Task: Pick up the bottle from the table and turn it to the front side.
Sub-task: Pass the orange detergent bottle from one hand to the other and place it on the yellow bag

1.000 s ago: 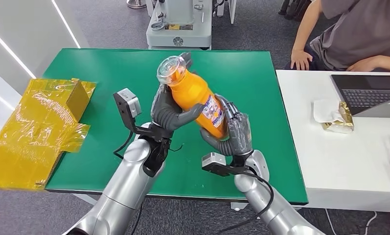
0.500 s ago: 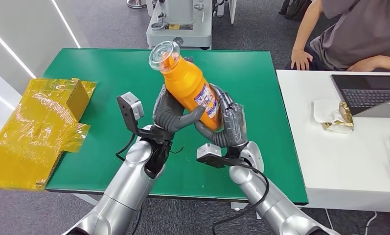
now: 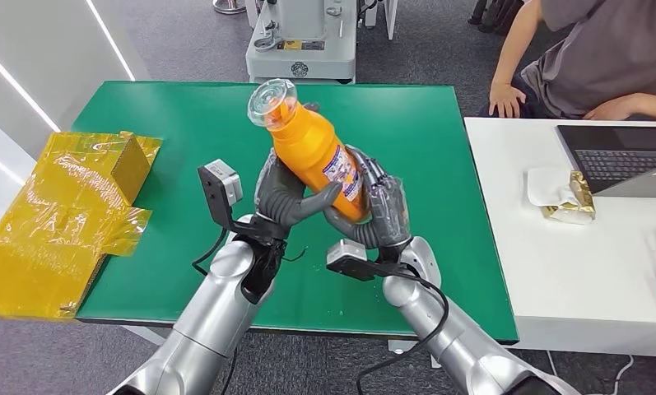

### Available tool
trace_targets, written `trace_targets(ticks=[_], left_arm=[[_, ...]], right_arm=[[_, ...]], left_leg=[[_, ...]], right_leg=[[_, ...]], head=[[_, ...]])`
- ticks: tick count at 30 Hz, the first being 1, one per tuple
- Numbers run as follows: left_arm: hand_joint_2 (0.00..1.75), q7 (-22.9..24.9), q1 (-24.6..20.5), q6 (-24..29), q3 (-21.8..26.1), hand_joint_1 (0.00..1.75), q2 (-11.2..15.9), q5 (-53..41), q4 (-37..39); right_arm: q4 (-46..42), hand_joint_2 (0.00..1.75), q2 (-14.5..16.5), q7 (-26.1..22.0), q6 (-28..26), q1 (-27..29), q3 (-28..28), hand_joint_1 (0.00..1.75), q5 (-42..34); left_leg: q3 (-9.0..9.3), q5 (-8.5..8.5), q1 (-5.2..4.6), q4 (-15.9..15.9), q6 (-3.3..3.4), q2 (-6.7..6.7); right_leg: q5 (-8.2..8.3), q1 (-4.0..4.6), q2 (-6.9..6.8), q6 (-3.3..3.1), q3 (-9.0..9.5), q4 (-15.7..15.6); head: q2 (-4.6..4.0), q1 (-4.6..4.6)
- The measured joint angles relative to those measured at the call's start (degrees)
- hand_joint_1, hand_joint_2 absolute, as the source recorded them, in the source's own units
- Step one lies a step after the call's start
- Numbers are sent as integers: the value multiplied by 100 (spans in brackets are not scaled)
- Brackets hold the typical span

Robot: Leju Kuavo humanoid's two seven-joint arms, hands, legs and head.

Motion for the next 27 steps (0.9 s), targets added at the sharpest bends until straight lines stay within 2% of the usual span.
trace_targets(ticks=[18, 23, 27], left_arm=[[175, -29, 68, 97, 2, 0, 42, -49, 15], [175, -423, 105, 993, 2, 0, 23, -532, 11], [175, -534, 103, 1419, 2, 0, 18, -744, -24]], right_arm=[[283, 175, 3, -1, 162, -104, 99, 175, -4], [372, 175, 26, -1, 342, -79, 135, 175, 77], [435, 175, 35, 1, 374, -42, 164, 175, 123]], left_leg=[[0, 0, 0, 0, 0, 0], [0, 0, 0, 0, 0, -1], [0, 0, 0, 0, 0, 0]], right_leg=[[0, 0, 0, 0, 0, 0], [0, 0, -1, 0, -1, -1], [0, 0, 0, 0, 0, 0]], head=[[0, -1], [0, 0], [0, 0]])
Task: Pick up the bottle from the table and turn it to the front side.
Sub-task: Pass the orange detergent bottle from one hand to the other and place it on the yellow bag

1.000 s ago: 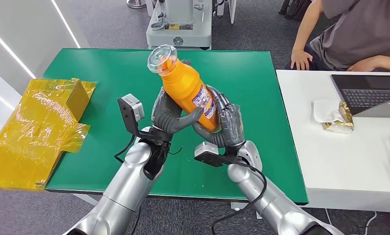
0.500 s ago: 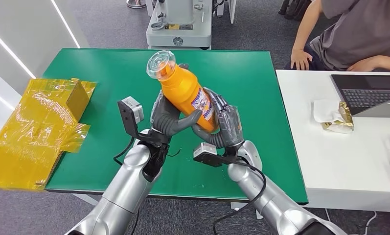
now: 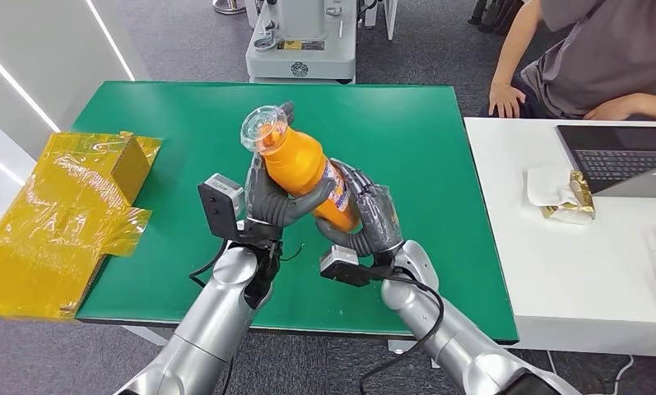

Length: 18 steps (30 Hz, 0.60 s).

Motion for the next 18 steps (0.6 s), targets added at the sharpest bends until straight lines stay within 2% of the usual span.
trace_targets(ticks=[5, 16, 17, 18], left_arm=[[175, -68, 2, 642, 1, 0, -14, -291, -138], [175, -74, 12, 663, 1, 0, -29, -317, -236], [175, -74, 12, 652, 1, 21, -32, -319, -236], [175, -74, 12, 635, 1, 65, -34, -321, -236]], right_arm=[[54, 175, 20, 5, 62, 83, 7, 175, 54], [65, 175, 26, 14, 56, 95, 7, 175, 80], [65, 175, 26, 14, 48, 99, 7, 175, 74], [65, 175, 26, 14, 33, 104, 7, 175, 67]], left_leg=[[-1, 0, 0, 0, 0, -1], [0, 0, 0, 0, 0, 0], [0, 0, 0, 0, 0, 0], [0, 0, 0, 0, 0, 0]], right_leg=[[0, 0, 0, 0, 0, 0], [0, 0, 0, 0, 0, 0], [0, 0, 0, 0, 0, 0], [0, 0, 0, 0, 0, 0]], head=[[0, -1], [0, -1], [0, -1], [0, -1]])
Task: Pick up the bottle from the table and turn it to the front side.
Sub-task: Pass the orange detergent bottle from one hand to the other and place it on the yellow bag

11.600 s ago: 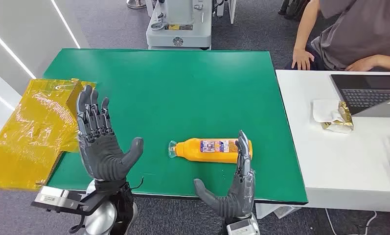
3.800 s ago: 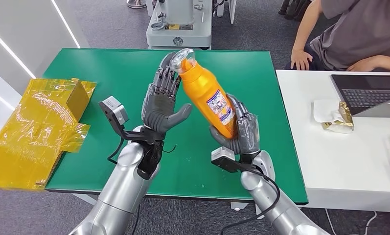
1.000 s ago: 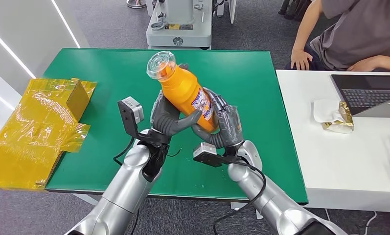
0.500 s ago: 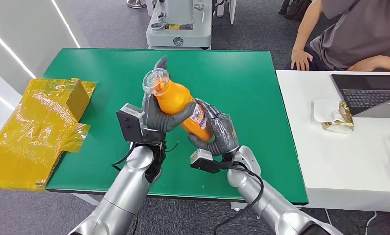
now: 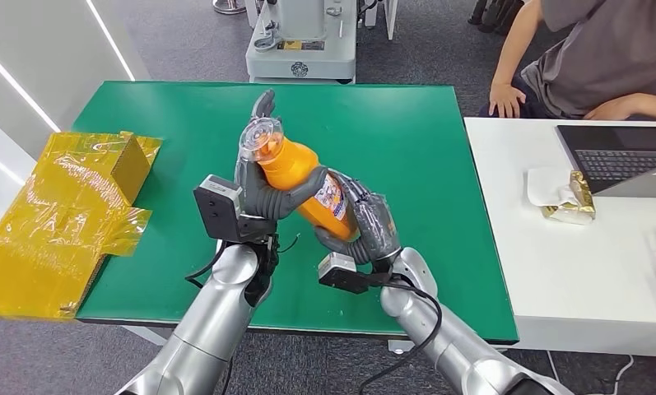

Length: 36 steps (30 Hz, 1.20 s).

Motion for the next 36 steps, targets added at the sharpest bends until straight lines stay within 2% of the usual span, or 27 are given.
trace_targets(ticks=[2, 3, 11, 23, 24, 25, 27, 28, 29, 36], left_arm=[[175, 0, 0, -52, 0, 152, -5, -12, 1], [175, 0, 0, -85, 0, 175, -7, -21, 1], [175, 108, -3, -513, 0, 175, -8, 14, 27], [175, 114, -4, -657, 0, 175, -12, 45, 55], [175, 114, -4, -658, 0, 175, -12, 48, 55], [175, 116, -4, -661, 0, 175, -12, 53, 55], [175, 121, -4, -669, 0, 175, -12, 67, 55], [175, 124, -4, -675, 0, 175, -12, 72, 55], [175, 126, -5, -681, 0, 175, -12, 75, 55], [175, 195, -6, -670, 0, 175, -10, 122, 67]], right_arm=[[0, 175, 0, 0, -34, 10, 0, 175, -15], [-1, 175, 0, 0, -49, 15, 0, 175, -24], [-23, 175, -4, 37, -203, 69, -20, 175, -79], [-97, 175, -35, 53, -337, 153, -44, 174, -81], [-102, 175, -35, 54, -339, 157, -46, 165, -80], [-107, 175, -36, 54, -340, 160, -49, 138, -80], [-120, 175, -37, 55, -337, 164, -56, 51, -79], [-132, 175, -37, 57, -334, 168, -60, 16, -79], [-153, 175, -37, 54, -332, 176, -63, 0, -76], [-507, 175, -13, 24, -210, 225, -52, 0, -250]], left_leg=[[0, 0, 0, 0, 0, 0], [0, 0, 0, 0, 0, 0], [0, 0, 0, 0, 0, 0], [0, 0, 0, 0, 0, 0], [0, 0, 0, 0, 0, 0], [0, 0, 0, 0, 0, 0], [0, 0, 0, 0, 0, 0], [0, 0, 0, 0, 0, 0], [0, 0, 0, 0, 0, 0], [0, 0, 0, -1, 0, 0]], right_leg=[[0, 0, 0, 0, 0, 0], [0, 0, 0, 0, 0, 0], [0, 0, 0, 0, 0, 0], [0, 0, 0, 0, 0, 0], [0, 0, 0, 0, 0, 0], [0, 0, 0, 0, 0, 0], [0, 0, 0, 0, 0, 0], [0, 0, 0, 0, 0, 0], [0, 0, 0, 0, 0, 0], [0, 0, -1, 0, 0, 0]], head=[[0, 1], [0, 1], [0, -1], [0, 1], [0, 1], [0, 1], [0, 1], [0, 0], [0, 1], [0, -1]])
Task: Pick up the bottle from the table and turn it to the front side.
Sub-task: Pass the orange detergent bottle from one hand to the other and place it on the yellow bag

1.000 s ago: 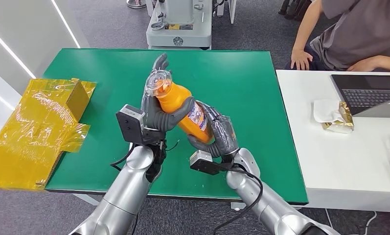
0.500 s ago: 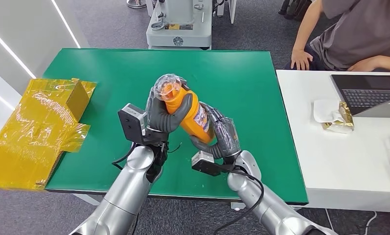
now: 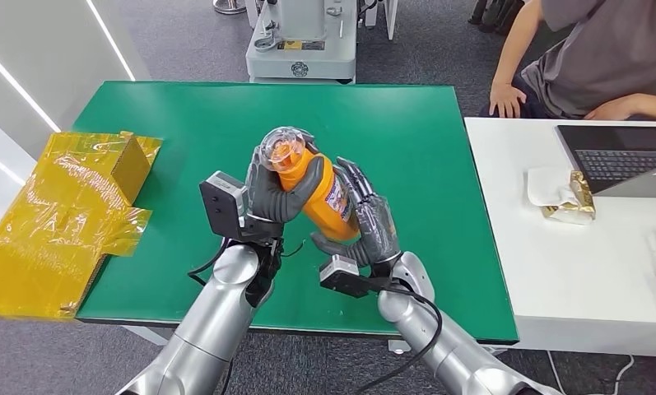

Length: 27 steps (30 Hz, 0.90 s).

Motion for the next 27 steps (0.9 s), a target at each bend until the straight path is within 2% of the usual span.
trace_targets(ticks=[4, 7, 13, 20, 27], left_arm=[[175, 2, 0, 77, 0, 175, 1, 6, 11], [175, 1, 1, 168, 2, 175, 4, 7, 30], [175, -40, 10, 358, 51, 175, 60, 18, 51], [175, -101, 111, 1001, 105, 175, 263, -702, 15], [175, -40, 127, 1313, 120, 175, 522, -1285, 14]], right_arm=[[-278, 175, 23, -4, -15, 49, 4, 0, -214], [-693, 175, 61, -5, -264, 191, -50, 0, -514], [-2578, 175, 390, -38, -492, 1050, -745, 0, -650], [-4708, 175, 872, -47, -493, 2170, -991, 0, 7], [-5750, 175, 932, -43, -486, 2418, -972, 0, 273]], left_leg=[[0, 0, 0, 0, 0, 0], [0, 0, 0, 0, 0, -1], [-2, -1, 1, -3, -1, -3], [-2, -5, 1, -9, -2, -2], [-1, -2, 0, -8, -3, -1]], right_leg=[[0, 0, 0, 0, 0, 0], [0, 0, 0, 0, 0, 0], [-6, 1, -2, -2, -1, 0], [-11, 1, -4, -3, -3, 0], [-8, 0, -3, -3, 0, 0]], head=[[0, 1], [0, 1], [0, 0], [0, 0], [0, 3]])
